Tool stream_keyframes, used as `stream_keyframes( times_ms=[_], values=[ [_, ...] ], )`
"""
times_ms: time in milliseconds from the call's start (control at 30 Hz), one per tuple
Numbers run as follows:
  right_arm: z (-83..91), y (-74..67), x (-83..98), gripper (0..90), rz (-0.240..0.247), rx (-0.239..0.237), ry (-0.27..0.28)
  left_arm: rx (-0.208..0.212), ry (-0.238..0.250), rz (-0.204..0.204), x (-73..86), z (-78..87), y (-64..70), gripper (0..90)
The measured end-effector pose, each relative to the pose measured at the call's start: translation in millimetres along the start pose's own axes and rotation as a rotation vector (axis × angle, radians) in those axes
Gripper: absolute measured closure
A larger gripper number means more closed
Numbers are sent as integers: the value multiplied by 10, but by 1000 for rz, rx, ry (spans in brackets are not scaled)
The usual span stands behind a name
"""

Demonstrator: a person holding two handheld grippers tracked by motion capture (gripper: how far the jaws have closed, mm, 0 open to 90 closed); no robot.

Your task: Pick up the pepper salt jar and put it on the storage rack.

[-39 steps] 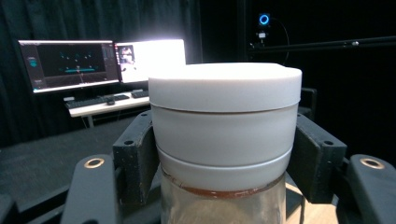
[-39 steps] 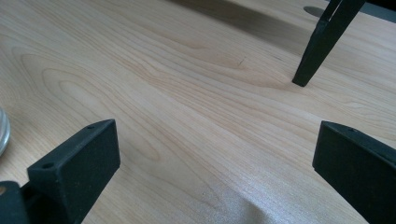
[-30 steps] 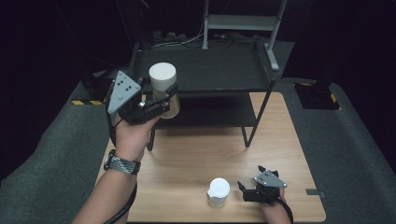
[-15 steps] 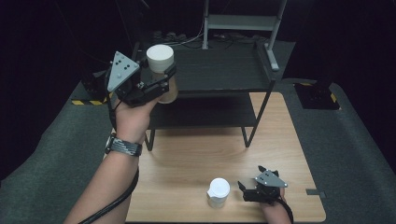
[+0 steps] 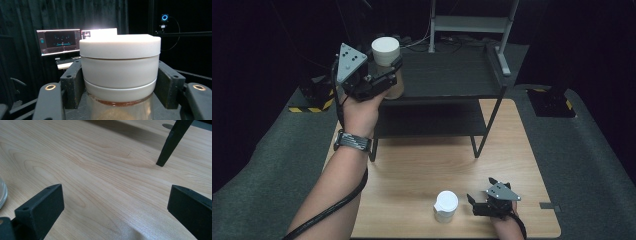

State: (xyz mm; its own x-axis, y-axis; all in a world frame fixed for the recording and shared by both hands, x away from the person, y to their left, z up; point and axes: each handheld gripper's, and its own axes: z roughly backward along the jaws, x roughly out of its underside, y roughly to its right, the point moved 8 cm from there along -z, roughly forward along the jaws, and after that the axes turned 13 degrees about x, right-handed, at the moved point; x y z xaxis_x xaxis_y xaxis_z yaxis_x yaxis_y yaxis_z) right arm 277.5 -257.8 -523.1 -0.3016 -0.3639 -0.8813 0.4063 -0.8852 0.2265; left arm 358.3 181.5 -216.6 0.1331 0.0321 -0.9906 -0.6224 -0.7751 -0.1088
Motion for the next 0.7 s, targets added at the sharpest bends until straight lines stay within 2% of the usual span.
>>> stream_keyframes(
  times_ms=[300,700],
  values=[
    [2,10,3,0,-6,-3,1,-20,-3,-6,9,-130,-26,341],
    [3,18,7,0,-11,-6,3,-34,-9,15,91,-235,-84,340]
  ],
)
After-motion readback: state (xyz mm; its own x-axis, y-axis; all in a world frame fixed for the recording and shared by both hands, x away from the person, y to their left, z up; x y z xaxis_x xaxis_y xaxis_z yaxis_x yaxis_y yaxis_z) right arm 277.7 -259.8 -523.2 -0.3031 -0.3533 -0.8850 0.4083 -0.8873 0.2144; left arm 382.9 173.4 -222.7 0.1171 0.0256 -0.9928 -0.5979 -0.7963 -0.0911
